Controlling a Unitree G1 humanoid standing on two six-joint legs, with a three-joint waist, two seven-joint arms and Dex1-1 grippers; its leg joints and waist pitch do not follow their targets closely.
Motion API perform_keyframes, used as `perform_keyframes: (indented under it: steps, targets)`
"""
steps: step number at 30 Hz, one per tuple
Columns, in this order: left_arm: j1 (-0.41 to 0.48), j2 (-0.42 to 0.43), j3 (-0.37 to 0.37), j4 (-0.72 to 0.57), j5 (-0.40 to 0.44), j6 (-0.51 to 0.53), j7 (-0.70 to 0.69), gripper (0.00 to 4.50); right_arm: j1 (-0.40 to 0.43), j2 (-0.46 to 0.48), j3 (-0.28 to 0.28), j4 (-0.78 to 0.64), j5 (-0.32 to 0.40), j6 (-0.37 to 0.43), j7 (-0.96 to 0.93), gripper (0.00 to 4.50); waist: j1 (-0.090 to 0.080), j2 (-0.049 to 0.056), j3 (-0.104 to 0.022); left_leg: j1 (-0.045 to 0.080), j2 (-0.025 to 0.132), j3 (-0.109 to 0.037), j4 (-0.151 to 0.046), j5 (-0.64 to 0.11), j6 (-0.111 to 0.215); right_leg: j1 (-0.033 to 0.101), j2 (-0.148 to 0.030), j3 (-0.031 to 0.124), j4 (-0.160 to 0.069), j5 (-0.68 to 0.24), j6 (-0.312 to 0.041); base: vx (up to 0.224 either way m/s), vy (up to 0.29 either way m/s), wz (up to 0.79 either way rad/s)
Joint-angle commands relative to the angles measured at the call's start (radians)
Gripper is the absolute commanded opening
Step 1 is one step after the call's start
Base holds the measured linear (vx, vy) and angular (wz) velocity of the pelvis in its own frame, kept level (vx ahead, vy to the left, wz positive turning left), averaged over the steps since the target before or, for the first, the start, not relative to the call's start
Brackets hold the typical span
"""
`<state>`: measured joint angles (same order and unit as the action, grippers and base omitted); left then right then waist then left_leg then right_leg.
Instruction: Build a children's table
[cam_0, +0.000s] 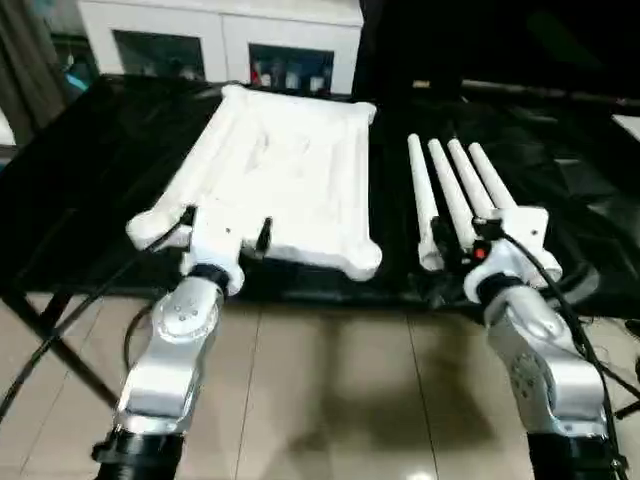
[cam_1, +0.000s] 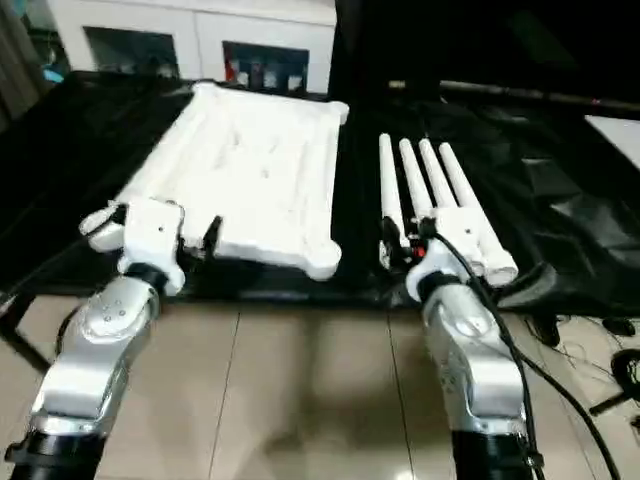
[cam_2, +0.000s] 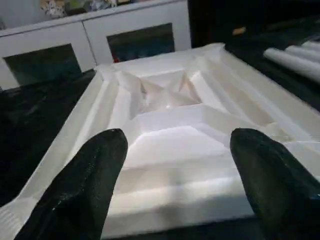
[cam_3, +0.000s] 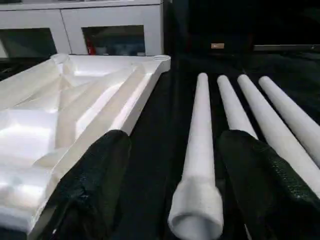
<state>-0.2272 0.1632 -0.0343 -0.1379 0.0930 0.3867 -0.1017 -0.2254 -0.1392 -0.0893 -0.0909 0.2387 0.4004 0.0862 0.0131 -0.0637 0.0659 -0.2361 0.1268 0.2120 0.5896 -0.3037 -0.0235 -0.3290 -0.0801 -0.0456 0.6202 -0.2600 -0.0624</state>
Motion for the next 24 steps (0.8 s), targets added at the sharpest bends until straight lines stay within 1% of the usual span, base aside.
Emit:
perform_keyframes:
  steps: [1, 2, 3, 4, 5, 6, 7, 8, 9, 10, 11, 12, 13, 14, 15, 16, 17, 18, 19, 20, 21, 22, 23, 24]
  targets:
    - [0.008, -0.011, 0.0, -0.007, -0.001, 0.014, 0.012, 3.84, 0.0, -0.023, -0.01, 0.008, -0.019, -0.006, 0.006, 3.17, 0.033, -0.014, -0.072, -0.088, -0.021, -0.027, 0.018, -0.117, 0.164, 0.138, -0.104, 0.133, -0.1, 0.08, -0.283, 0.224, -0.036, 0.13]
    - [0.008, -0.012, -0.001, -0.005, -0.001, 0.011, 0.013, 3.84, 0.0, -0.022, -0.008, 0.007, -0.021, -0.006, 0.007, 3.17, 0.065, -0.015, -0.086, -0.121, -0.004, -0.05, 0.076, -0.087, 0.156, 0.178, -0.171, 0.178, -0.125, 0.071, -0.359, 0.224, -0.036, 0.13]
    - [0.009, -0.016, -0.003, -0.006, 0.001, 0.008, 0.014, 3.84, 0.002, -0.022, -0.009, 0.005, -0.022, -0.006, 0.008, 3.17, 0.091, -0.004, -0.096, -0.218, 0.031, -0.102, 0.142, -0.004, 0.102, 0.234, -0.201, 0.211, -0.101, 0.267, -0.424, 0.243, 0.013, 0.13]
    - [0.009, -0.017, -0.006, -0.008, 0.003, 0.008, 0.013, 3.84, 0.001, -0.023, -0.007, 0.005, -0.023, -0.006, 0.009, 3.17, 0.102, -0.002, -0.085, -0.244, 0.048, -0.124, 0.13, 0.058, 0.055, 0.215, -0.15, 0.18, -0.079, 0.481, -0.41, 0.196, 0.03, 0.15]
    - [0.009, -0.017, -0.01, -0.011, 0.004, 0.006, 0.01, 3.84, -0.003, -0.023, -0.006, 0.008, -0.024, -0.006, 0.01, 3.17, 0.105, 0.013, -0.086, -0.231, 0.059, -0.13, 0.087, 0.125, 0.047, 0.2, -0.115, 0.138, -0.068, 0.524, -0.374, 0.196, 0.03, 0.15]
    - [0.01, -0.017, -0.013, -0.014, 0.004, 0.006, 0.008, 3.84, -0.007, -0.022, -0.006, 0.01, -0.021, -0.007, 0.011, 3.17, 0.085, 0.063, -0.09, -0.157, 0.069, -0.13, -0.019, 0.384, 0.094, 0.141, 0.031, 0.009, -0.005, 0.425, -0.202, 0.0, 0.0, 0.0]
    - [0.012, -0.014, -0.016, -0.019, 0.008, 0.01, 0.008, 3.84, -0.01, -0.022, -0.005, 0.011, -0.022, -0.005, 0.011, 3.17, 0.053, 0.096, -0.095, -0.054, 0.09, -0.161, -0.015, 0.47, 0.185, 0.045, 0.062, -0.04, 0.027, 0.228, -0.108, 0.012, -0.054, -0.08]
    - [0.015, -0.013, -0.019, -0.025, 0.012, 0.014, 0.009, 3.84, -0.013, -0.022, -0.003, 0.011, -0.025, -0.006, 0.012, 3.17, 0.045, 0.082, -0.102, 0.038, 0.206, -0.283, -0.001, 0.586, 0.45, -0.112, 0.019, -0.026, 0.153, -0.178, 0.076, 0.012, -0.054, -0.08]
    - [0.018, -0.014, -0.016, -0.028, 0.008, 0.015, 0.009, 3.84, -0.016, -0.02, -0.003, 0.011, -0.023, -0.006, 0.015, 3.17, 0.052, 0.074, -0.09, 0.014, 0.2, -0.255, -0.005, 0.564, 0.44, -0.123, 0.009, -0.014, 0.164, -0.138, 0.119, 0.16, -0.031, -0.1]
    - [0.022, -0.014, -0.015, -0.03, 0.007, 0.015, 0.01, 3.84, -0.016, -0.019, -0.002, 0.01, -0.022, -0.006, 0.015, 3.17, 0.054, 0.052, -0.099, 0.011, 0.18, -0.216, -0.017, 0.51, 0.421, -0.139, 0.007, -0.013, 0.168, -0.046, 0.163, 0.161, -0.001, 0.02]
    - [0.025, -0.015, -0.012, -0.031, 0.005, 0.015, 0.011, 3.84, -0.016, -0.019, 0.0, 0.012, -0.023, -0.007, 0.015, 3.17, 0.053, 0.044, -0.092, -0.001, 0.17, -0.196, -0.031, 0.474, 0.422, -0.143, 0.006, -0.008, 0.16, -0.007, 0.164, 0.161, -0.001, 0.02]
    - [0.027, -0.017, -0.008, -0.032, 0.004, 0.016, 0.013, 3.84, -0.016, -0.02, 0.002, 0.012, -0.022, -0.007, 0.016, 3.17, 0.055, 0.017, -0.074, -0.04, 0.14, -0.148, -0.062, 0.306, 0.416, -0.126, -0.004, 0.006, 0.107, 0.087, 0.112, 0.117, -0.013, -0.02]
    - [0.028, -0.019, -0.004, -0.033, 0.003, 0.017, 0.015, 3.84, -0.015, -0.021, 0.004, 0.013, -0.022, -0.006, 0.018, 3.17, 0.057, -0.029, -0.065, -0.066, 0.057, -0.088, -0.04, 0.027, 0.321, -0.071, -0.028, 0.053, -0.021, 0.094, 0.062, 0.112, -0.085, -0.03]
    - [0.03, -0.018, -0.004, -0.037, 0.004, 0.019, 0.015, 3.84, -0.015, -0.021, 0.005, 0.01, -0.021, -0.008, 0.024, 3.17, 0.106, -0.06, -0.058, -0.099, -0.034, -0.051, 0.092, -0.128, 0.197, -0.003, -0.109, 0.162, -0.151, -0.497, 0.115, 0.112, -0.085, -0.03]
    - [0.032, -0.017, -0.004, -0.041, 0.004, 0.021, 0.015, 3.84, -0.015, -0.022, 0.007, 0.007, -0.019, -0.006, 0.031, 3.17, 0.115, -0.052, -0.066, -0.109, -0.033, -0.075, 0.114, -0.088, 0.155, 0.029, -0.135, 0.191, -0.148, -0.619, 0.059, 0.114, -0.114, 0.12]
    - [0.035, -0.014, -0.006, -0.047, 0.005, 0.025, 0.014, 3.84, -0.014, -0.023, 0.011, 0.004, -0.023, -0.004, 0.036, 3.17, 0.122, -0.04, -0.061, -0.136, -0.015, -0.106, 0.123, -0.023, 0.091, 0.063, -0.149, 0.205, -0.138, -0.634, -0.045, 0.113, -0.081, 0.17]
    - [0.037, -0.011, -0.006, -0.05, 0.006, 0.027, 0.013, 3.84, -0.015, -0.029, 0.022, 0.003, -0.033, -0.006, 0.043, 3.17, 0.119, -0.04, -0.06, -0.152, -0.01, -0.117, 0.125, 0.005, 0.07, 0.08, -0.145, 0.197, -0.13, -0.583, -0.088, 0.113, -0.081, 0.17]
    - [0.038, -0.01, -0.006, -0.053, 0.007, 0.028, 0.012, 3.84, -0.015, -0.035, 0.032, 0.002, -0.042, -0.008, 0.048, 3.17, 0.113, -0.026, -0.054, -0.164, 0.011, -0.13, 0.111, 0.037, 0.047, 0.092, -0.14, 0.179, -0.131, -0.48, -0.178, 0.117, -0.038, 0.06]
    - [0.038, -0.01, -0.003, -0.053, 0.007, 0.03, 0.013, 3.84, -0.015, -0.045, 0.049, 0.001, -0.051, -0.002, 0.059, 3.17, 0.121, -0.021, -0.046, -0.194, 0.023, -0.134, 0.105, 0.076, 0.087, 0.108, -0.171, 0.115, -0.142, -0.429, -0.199, 0.118, 0.005, 0.22]
    - [0.038, -0.012, 0.002, -0.055, 0.006, 0.031, 0.013, 3.84, -0.012, -0.055, 0.072, 0.001, -0.063, -0.003, 0.07, 3.17, 0.105, 0.012, -0.049, -0.162, 0.05, -0.133, 0.048, 0.12, 0.117, 0.082, -0.15, 0.038, -0.152, -0.417, -0.204, 0.118, 0.005, 0.22]
    - [0.038, -0.013, 0.003, -0.056, 0.006, 0.031, 0.013, 3.84, -0.011, -0.056, 0.076, 0.001, -0.067, -0.007, 0.072, 3.17, 0.104, 0.03, -0.049, -0.159, 0.049, -0.13, 0.019, 0.134, 0.149, 0.097, -0.132, -0.015, -0.159, -0.422, -0.188, 0.134, 0.067, 0.43]
    - [0.039, -0.013, 0.005, -0.057, 0.005, 0.032, 0.013, 3.84, -0.008, -0.052, 0.074, -0.003, -0.066, -0.014, 0.068, 3.17, 0.056, 0.063, -0.056, -0.125, 0.054, -0.191, -0.055, -0.001, 0.246, 0.101, -0.004, -0.109, -0.095, -0.36, -0.094, 0.16, 0.111, 0.51]
    - [0.04, -0.011, 0.005, -0.059, 0.007, 0.033, 0.011, 3.84, -0.005, -0.048, 0.065, -0.007, -0.059, -0.012, 0.063, 3.17, 0.04, 0.079, -0.066, -0.05, 0.064, -0.243, -0.066, -0.036, 0.308, 0.051, 0.029, -0.121, -0.038, -0.299, -0.08, 0.16, 0.111, 0.51]
    - [0.04, -0.011, 0.006, -0.059, 0.006, 0.033, 0.01, 3.84, -0.002, -0.045, 0.052, -0.01, -0.045, -0.005, 0.062, 3.17, 0.021, 0.079, -0.066, 0.003, 0.082, -0.299, -0.069, -0.085, 0.378, -0.009, 0.045, -0.108, 0.032, -0.26, -0.06, 0.205, 0.089, 0.6]
